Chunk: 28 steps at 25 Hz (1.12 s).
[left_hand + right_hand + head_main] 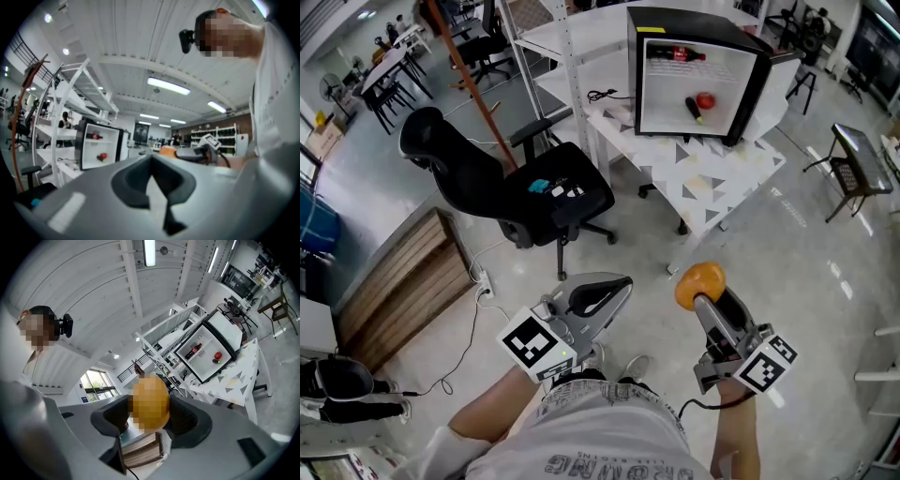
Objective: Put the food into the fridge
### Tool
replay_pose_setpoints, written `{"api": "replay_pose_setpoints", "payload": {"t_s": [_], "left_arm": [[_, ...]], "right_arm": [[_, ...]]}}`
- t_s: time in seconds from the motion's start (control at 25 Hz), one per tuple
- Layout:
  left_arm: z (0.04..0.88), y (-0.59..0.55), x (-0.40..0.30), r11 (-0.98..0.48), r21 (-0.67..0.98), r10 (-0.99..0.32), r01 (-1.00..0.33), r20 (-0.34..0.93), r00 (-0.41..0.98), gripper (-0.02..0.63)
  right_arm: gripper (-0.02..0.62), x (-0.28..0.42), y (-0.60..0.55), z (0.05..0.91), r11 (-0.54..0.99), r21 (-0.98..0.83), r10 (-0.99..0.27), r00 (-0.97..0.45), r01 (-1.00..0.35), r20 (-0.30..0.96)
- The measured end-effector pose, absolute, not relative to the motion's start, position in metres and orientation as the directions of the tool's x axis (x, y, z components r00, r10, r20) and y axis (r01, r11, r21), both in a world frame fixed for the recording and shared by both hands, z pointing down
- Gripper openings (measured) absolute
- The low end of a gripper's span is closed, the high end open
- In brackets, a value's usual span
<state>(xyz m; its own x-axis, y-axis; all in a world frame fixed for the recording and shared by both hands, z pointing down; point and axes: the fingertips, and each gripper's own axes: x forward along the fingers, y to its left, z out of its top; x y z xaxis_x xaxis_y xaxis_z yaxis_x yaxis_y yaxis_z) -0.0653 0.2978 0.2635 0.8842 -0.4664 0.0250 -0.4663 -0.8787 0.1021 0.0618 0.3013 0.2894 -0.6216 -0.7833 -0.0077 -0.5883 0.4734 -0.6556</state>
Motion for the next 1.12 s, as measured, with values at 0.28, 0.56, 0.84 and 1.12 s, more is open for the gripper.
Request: {"api": "replay_pose_setpoints", "payload": {"t_s": [0.28,0.56,0.84,1.12], "left_arm": [[0.264,0.308,-0.051,-0.871,0.096,-0.482,-0.482,0.023,0.876,0.006],[0.263,0.319,-0.031,-0.867,0.085,-0.492,-0.492,0.023,0.871,0.006],[0.261,0.323,-0.011,-0.869,0.074,-0.489,-0.489,0.026,0.872,0.006],[0.262,0.32,-0.002,-0.868,0.066,-0.491,-0.492,0.027,0.871,0.006]], "right_arm": [[0.256,0.078,0.31,0.29,0.485,-0.656,-0.776,-0.63,-0.578,-0.02],[0.256,0.1,0.32,0.291,0.491,-0.658,-0.774,-0.633,-0.571,-0.027],[0.256,0.121,0.324,0.29,0.493,-0.661,-0.777,-0.628,-0.566,-0.041],[0.256,0.132,0.321,0.291,0.498,-0.657,-0.777,-0.627,-0.566,-0.049]]}}
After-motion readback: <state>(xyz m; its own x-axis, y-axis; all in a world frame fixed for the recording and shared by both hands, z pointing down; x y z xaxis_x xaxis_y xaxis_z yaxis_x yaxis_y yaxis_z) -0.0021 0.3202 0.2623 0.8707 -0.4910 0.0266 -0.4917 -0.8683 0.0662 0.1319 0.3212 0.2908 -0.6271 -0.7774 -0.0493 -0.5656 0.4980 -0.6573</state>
